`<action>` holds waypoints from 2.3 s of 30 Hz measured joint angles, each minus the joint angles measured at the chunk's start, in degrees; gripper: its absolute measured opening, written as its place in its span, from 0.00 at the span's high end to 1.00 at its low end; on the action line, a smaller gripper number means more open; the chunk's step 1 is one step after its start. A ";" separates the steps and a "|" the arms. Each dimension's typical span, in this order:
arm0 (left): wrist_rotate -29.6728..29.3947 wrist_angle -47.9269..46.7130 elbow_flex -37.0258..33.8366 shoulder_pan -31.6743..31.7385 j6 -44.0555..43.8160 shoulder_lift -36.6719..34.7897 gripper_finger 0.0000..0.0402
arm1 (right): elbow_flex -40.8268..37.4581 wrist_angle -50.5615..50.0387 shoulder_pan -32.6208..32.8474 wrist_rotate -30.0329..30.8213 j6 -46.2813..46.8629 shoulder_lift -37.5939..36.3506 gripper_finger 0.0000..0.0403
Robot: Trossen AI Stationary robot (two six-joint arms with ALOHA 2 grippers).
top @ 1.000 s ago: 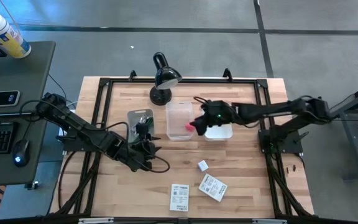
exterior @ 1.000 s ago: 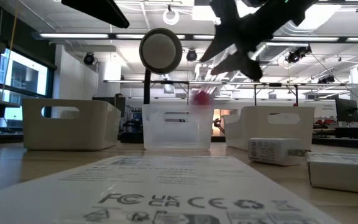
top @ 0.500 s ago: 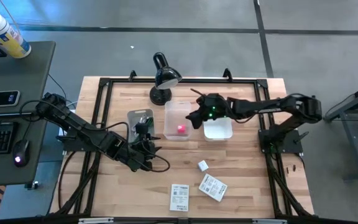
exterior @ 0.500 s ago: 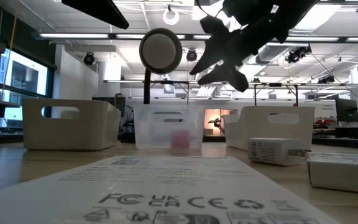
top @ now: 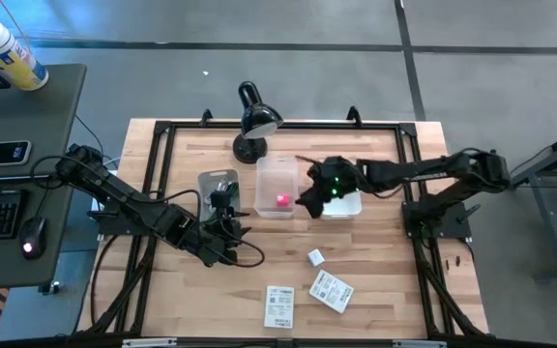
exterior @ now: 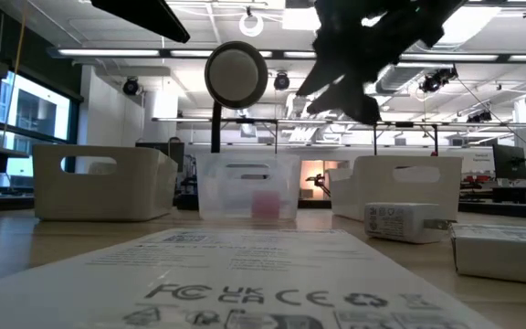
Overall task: Pick and place items into bin
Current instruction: Put the white charger adapter into the transparent bin
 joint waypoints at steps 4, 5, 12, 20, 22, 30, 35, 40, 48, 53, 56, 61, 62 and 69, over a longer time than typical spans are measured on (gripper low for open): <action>-0.02 -0.02 -0.01 0.00 0.10 0.01 0.60 | 0.00 -5.08 4.72 4.79 -0.11 -3.86 0.67; -0.02 0.00 -0.01 0.00 0.10 0.01 0.60 | 0.00 -6.55 5.81 6.08 0.17 -4.79 0.67; -1.71 0.02 -0.01 0.04 0.12 0.01 0.60 | 0.00 -14.91 13.64 12.29 6.88 -8.76 0.67; -2.21 0.02 -0.01 0.02 0.12 0.01 0.60 | 0.00 -17.55 23.08 15.72 13.67 -8.09 0.67; -2.19 0.02 -0.01 0.02 0.11 0.01 0.60 | 0.00 -18.36 24.92 17.19 15.53 -8.13 0.67; -1.07 0.01 -0.01 0.00 1.47 0.03 0.60 | 0.00 -21.37 32.59 23.45 22.83 -8.09 0.67; -0.96 0.00 -0.01 0.00 1.84 0.03 0.60 | 0.00 -20.99 36.33 26.74 26.97 -6.73 0.67; -0.83 -0.19 -0.03 0.00 2.09 0.03 0.60 | 0.02 -16.31 38.66 24.74 27.91 -1.74 0.67; -0.07 -1.06 -0.03 0.00 2.09 0.03 0.60 | 0.02 -11.12 39.81 25.97 32.57 5.12 0.67; 0.24 -1.37 -0.03 0.00 2.09 0.03 0.60 | 0.02 -11.27 38.35 23.56 36.15 6.96 0.67; 0.24 -1.91 -0.03 0.00 2.09 0.03 0.60 | 0.02 -10.75 37.59 22.82 37.25 7.52 0.66; 0.24 -2.71 -0.05 0.00 2.08 0.03 0.60 | 0.02 -10.64 35.87 21.97 38.06 7.65 0.61; 0.26 -2.72 -0.05 0.00 2.07 0.03 0.60 | 0.01 -10.65 35.52 21.81 38.73 7.65 0.59; 0.26 -2.71 -0.05 0.00 2.06 0.03 0.60 | 0.02 -9.73 33.86 19.08 39.42 7.65 0.54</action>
